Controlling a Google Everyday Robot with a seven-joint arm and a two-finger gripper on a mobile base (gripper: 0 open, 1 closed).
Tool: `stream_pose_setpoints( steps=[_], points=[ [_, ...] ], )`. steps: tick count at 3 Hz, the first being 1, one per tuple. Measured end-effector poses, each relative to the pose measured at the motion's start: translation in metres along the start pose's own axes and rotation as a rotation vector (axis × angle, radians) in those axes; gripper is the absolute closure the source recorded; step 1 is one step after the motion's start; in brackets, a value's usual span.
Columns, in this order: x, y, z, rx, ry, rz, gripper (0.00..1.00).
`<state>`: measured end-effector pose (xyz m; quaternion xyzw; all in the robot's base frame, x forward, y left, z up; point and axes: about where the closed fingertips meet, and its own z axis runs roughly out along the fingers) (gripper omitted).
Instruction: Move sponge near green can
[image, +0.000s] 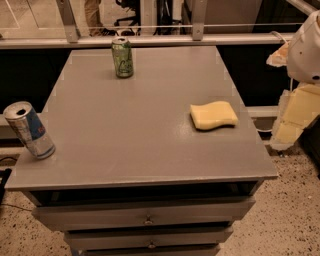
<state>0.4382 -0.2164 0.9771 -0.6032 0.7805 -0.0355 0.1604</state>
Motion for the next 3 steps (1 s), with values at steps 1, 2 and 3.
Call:
stream_pose_setpoints(
  steps=[1, 2, 3],
  points=[
    [0.0, 0.0, 0.0, 0.0, 0.0, 0.0, 0.0],
    [-0.002, -0.006, 0.015, 0.001, -0.066, 0.006, 0.0],
    [-0.01, -0.025, 0.054, -0.006, -0.209, 0.015, 0.0]
  ],
)
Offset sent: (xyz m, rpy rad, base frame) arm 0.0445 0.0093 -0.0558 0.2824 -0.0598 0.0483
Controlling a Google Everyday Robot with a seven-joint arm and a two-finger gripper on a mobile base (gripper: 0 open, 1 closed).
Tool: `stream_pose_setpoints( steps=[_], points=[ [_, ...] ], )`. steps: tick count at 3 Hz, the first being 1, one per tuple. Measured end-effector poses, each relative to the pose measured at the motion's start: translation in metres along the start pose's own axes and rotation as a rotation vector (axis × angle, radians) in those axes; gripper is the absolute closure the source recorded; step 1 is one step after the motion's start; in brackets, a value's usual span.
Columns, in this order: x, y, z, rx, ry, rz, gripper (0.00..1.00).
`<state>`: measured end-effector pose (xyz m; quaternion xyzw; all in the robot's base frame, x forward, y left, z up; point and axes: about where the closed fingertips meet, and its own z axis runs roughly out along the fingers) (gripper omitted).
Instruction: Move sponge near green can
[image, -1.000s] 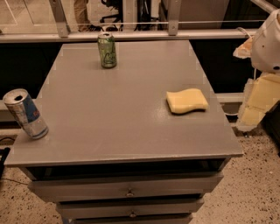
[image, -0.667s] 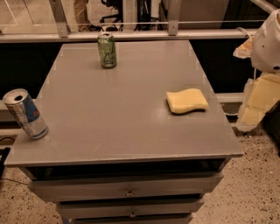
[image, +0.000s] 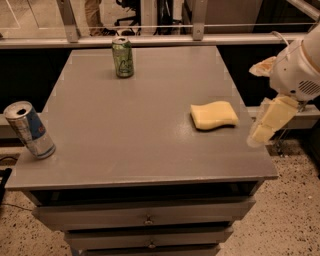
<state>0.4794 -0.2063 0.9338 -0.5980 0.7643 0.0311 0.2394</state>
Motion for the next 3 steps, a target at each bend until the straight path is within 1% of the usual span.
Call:
stream_pose_setpoints(
  steps=[1, 2, 3],
  points=[
    [0.0, -0.019, 0.032, -0.003, -0.098, 0.014, 0.0],
    [-0.003, -0.037, 0.064, -0.008, -0.159, 0.04, 0.0],
    [-0.003, -0.056, 0.101, -0.017, -0.192, 0.071, 0.0]
  ],
)
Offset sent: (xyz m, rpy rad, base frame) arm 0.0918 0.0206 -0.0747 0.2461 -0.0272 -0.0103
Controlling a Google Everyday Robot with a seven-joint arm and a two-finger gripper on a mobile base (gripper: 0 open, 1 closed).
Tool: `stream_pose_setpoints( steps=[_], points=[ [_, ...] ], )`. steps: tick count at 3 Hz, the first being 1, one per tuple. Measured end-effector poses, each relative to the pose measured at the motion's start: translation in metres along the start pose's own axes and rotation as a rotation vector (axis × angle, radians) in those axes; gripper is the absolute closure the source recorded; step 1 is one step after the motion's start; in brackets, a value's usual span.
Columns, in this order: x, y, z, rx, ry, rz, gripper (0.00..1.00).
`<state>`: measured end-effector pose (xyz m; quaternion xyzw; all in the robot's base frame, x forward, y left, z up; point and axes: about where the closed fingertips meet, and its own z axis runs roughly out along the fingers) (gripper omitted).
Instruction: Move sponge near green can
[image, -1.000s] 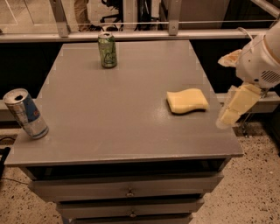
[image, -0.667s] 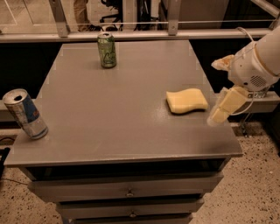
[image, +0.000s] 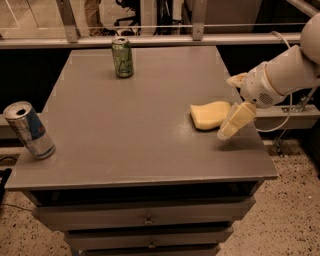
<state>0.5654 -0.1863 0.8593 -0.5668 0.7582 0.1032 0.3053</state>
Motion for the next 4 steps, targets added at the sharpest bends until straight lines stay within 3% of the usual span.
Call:
stream_pose_setpoints(
  steps=[1, 2, 3, 4],
  points=[
    [0.008, -0.01, 0.018, -0.004, -0.004, 0.025, 0.0],
    [0.014, -0.015, 0.027, -0.016, -0.001, 0.056, 0.15],
    [0.015, -0.019, 0.032, -0.028, -0.006, 0.079, 0.38],
    [-0.009, -0.031, 0.02, -0.011, -0.032, 0.059, 0.7]
  ],
)
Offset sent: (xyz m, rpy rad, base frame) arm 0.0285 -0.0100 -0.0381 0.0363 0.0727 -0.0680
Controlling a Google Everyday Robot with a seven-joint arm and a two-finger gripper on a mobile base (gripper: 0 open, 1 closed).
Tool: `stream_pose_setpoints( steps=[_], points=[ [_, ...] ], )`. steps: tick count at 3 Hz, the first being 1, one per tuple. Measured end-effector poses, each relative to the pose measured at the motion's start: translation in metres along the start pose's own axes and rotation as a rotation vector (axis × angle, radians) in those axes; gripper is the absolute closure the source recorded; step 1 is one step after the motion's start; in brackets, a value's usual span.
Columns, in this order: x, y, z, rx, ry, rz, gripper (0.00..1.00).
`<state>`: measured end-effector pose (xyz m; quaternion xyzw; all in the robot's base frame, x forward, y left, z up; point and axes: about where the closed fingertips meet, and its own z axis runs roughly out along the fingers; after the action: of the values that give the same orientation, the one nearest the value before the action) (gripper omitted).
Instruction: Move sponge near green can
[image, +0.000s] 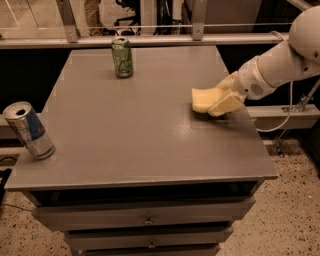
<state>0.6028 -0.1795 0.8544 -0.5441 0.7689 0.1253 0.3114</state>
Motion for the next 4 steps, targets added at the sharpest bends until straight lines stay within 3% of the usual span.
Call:
stream_pose_setpoints(
  steps=[1, 2, 3, 4],
  points=[
    [-0.022, -0.01, -0.013, 0.026, -0.017, -0.03, 0.93],
    [-0.025, -0.011, -0.012, 0.024, -0.02, -0.034, 1.0],
    [-0.025, -0.011, -0.012, 0.024, -0.02, -0.034, 1.0],
    [-0.043, -0.03, 0.002, 0.033, -0.026, -0.046, 1.0]
  ],
)
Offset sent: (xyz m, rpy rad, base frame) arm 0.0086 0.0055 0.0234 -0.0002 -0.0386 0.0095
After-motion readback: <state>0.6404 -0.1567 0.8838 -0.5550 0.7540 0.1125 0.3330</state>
